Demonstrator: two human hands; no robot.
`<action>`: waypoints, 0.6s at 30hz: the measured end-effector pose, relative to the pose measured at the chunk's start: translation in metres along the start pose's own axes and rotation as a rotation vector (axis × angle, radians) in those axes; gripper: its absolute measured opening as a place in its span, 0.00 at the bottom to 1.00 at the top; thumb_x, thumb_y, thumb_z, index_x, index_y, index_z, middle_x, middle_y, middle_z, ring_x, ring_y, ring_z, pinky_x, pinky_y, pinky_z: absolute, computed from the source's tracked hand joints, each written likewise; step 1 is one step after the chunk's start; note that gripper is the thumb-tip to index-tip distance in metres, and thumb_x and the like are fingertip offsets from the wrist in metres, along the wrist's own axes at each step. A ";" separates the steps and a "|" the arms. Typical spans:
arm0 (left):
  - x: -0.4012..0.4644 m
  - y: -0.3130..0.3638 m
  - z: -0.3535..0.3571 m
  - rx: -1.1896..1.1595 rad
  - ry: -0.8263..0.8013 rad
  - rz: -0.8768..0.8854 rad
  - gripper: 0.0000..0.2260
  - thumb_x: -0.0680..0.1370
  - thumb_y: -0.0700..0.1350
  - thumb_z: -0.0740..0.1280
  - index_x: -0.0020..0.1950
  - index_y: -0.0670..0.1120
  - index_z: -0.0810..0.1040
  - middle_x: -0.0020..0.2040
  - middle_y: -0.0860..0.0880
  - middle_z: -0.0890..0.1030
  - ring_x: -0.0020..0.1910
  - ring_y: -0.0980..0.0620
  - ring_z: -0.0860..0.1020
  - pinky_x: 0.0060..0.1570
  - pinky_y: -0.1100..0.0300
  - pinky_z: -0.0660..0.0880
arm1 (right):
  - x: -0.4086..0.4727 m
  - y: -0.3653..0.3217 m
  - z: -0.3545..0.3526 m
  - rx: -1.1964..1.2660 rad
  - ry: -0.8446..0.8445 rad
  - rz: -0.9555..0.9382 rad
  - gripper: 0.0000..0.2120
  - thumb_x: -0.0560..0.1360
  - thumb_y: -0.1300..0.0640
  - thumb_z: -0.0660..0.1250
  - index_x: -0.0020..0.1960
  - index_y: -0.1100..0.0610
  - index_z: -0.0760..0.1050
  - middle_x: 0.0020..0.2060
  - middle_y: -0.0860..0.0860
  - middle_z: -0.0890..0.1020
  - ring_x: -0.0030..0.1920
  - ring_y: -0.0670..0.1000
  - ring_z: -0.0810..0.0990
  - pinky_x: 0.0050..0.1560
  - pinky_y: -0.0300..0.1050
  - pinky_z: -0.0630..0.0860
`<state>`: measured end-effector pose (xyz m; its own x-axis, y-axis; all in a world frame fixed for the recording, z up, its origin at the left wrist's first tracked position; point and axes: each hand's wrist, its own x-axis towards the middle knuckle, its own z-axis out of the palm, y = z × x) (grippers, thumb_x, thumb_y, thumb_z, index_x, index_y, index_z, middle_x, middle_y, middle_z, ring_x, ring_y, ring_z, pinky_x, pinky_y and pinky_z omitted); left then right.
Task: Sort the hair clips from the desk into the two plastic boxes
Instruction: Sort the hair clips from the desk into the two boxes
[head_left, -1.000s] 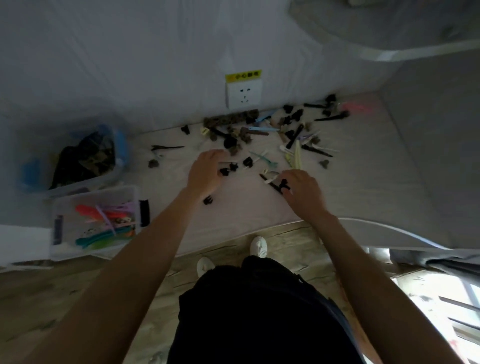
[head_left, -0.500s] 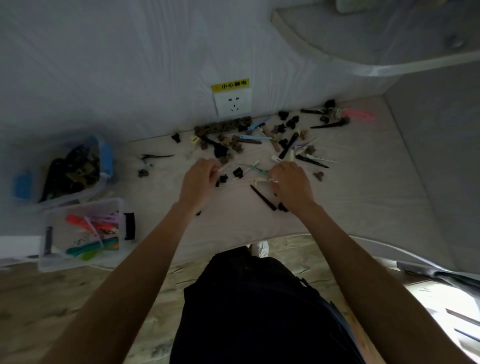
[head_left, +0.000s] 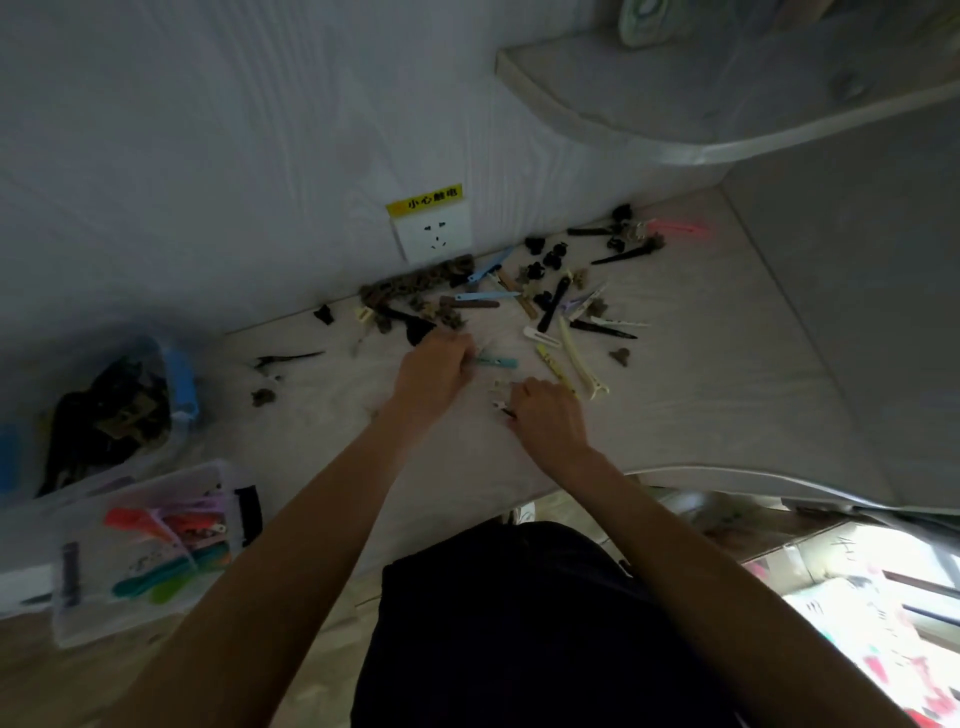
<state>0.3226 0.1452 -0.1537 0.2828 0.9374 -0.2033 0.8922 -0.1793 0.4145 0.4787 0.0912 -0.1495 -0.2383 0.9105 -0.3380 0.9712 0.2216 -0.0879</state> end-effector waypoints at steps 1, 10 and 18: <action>-0.001 -0.006 -0.002 -0.007 -0.010 0.007 0.08 0.75 0.42 0.67 0.53 0.43 0.76 0.54 0.43 0.76 0.54 0.45 0.73 0.50 0.53 0.72 | 0.000 0.000 0.000 0.016 -0.019 -0.020 0.08 0.67 0.55 0.73 0.37 0.59 0.78 0.34 0.55 0.80 0.34 0.54 0.79 0.34 0.43 0.73; -0.004 -0.008 -0.024 -0.170 0.158 0.022 0.07 0.74 0.43 0.69 0.50 0.44 0.79 0.49 0.46 0.79 0.47 0.48 0.75 0.43 0.56 0.71 | -0.005 0.042 -0.028 0.465 0.180 0.229 0.07 0.77 0.57 0.59 0.47 0.62 0.69 0.43 0.62 0.77 0.46 0.60 0.74 0.39 0.48 0.65; 0.024 0.008 -0.009 0.045 -0.154 -0.027 0.10 0.73 0.39 0.68 0.51 0.46 0.72 0.51 0.45 0.78 0.48 0.46 0.76 0.47 0.51 0.75 | 0.028 0.062 -0.025 0.361 0.070 0.384 0.14 0.79 0.61 0.55 0.63 0.64 0.63 0.52 0.63 0.80 0.51 0.62 0.78 0.50 0.51 0.69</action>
<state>0.3336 0.1684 -0.1473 0.3062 0.8859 -0.3485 0.9139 -0.1711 0.3680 0.5327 0.1392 -0.1412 0.1474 0.9262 -0.3469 0.9217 -0.2559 -0.2915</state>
